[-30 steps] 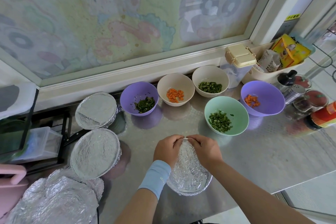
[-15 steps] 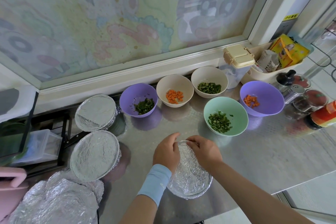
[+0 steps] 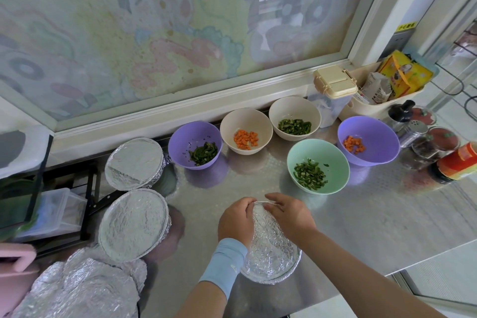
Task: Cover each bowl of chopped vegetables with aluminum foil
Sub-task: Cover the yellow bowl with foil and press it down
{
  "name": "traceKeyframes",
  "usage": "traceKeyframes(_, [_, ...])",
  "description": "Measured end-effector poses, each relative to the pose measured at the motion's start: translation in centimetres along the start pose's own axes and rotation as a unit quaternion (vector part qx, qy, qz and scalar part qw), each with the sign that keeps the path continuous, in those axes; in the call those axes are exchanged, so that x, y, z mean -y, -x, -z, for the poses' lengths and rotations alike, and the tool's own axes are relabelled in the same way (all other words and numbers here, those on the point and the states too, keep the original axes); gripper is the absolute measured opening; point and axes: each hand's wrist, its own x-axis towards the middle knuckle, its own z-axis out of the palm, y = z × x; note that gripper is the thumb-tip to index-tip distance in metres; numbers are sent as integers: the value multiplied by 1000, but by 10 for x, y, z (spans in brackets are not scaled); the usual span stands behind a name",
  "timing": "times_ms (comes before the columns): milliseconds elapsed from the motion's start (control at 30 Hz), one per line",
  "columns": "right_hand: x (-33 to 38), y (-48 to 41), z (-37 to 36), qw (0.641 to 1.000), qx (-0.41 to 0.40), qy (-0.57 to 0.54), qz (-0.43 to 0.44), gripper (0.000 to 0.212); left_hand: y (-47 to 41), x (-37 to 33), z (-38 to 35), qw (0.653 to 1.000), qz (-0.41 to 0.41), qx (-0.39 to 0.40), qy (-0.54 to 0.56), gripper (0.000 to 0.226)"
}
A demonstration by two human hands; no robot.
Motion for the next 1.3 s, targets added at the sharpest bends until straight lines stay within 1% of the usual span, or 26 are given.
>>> traceKeyframes(67, [-1, 2, 1, 1000, -25, -7, -1, 20, 2, 2, 3, 999, 30, -16, 6, 24])
traceKeyframes(133, [0, 3, -1, 999, -34, -17, 2, 16, 1, 2, 6, 999, 40, -8, 9, 23])
traceKeyframes(233, [3, 2, -2, 998, -32, -56, -16, 13, -2, 2, 9, 998, 13, 30, 47, 34])
traceKeyframes(300, [4, 1, -3, 997, -31, -71, -27, 12, -2, 1, 9, 997, 3, 50, 52, 41])
traceKeyframes(400, [4, 0, -2, 996, -27, -80, -29, 11, -1, 1, 7, 998, 4, 43, 40, 41])
traceKeyframes(500, [6, -3, -1, 998, -14, -60, -21, 11, 2, -1, 7, 998, 20, 34, 41, 40])
traceKeyframes(567, [5, -5, -1, 999, -5, -45, -16, 13, 0, -2, 9, 998, 27, 38, 34, 38])
traceKeyframes(633, [3, -4, -2, 999, 1, -43, -11, 17, -6, -4, 10, 999, 20, 40, 14, 30])
traceKeyframes(733, [-1, 1, -3, 998, -9, -66, -2, 29, -12, -5, 8, 997, -22, 60, 39, 23])
traceKeyframes(767, [-2, 2, -3, 997, -14, -73, -5, 30, -13, -4, 7, 996, -38, 74, 44, 22])
traceKeyframes(833, [-3, 6, -3, 996, -20, -86, -19, 22, -12, -1, 4, 995, -49, 84, 35, 20])
traceKeyframes(900, [-4, 7, -3, 992, -28, -115, -39, 11, -13, 1, 2, 996, -37, 79, 36, 18])
traceKeyframes(967, [-4, 7, -3, 986, -35, -156, -58, 7, -13, 1, 1, 996, -26, 77, 44, 17])
traceKeyframes(1100, [-3, 5, -2, 983, -24, -174, -53, 9, -9, -1, 0, 997, -1, 67, 48, 16])
traceKeyframes(1233, [-3, 0, 2, 987, 3, -148, -58, 11, -6, -3, 1, 997, 29, 53, 39, 17])
traceKeyframes(1300, [-3, 0, 5, 989, 2, -138, -51, 17, -5, -4, 4, 998, 33, 41, 18, 18])
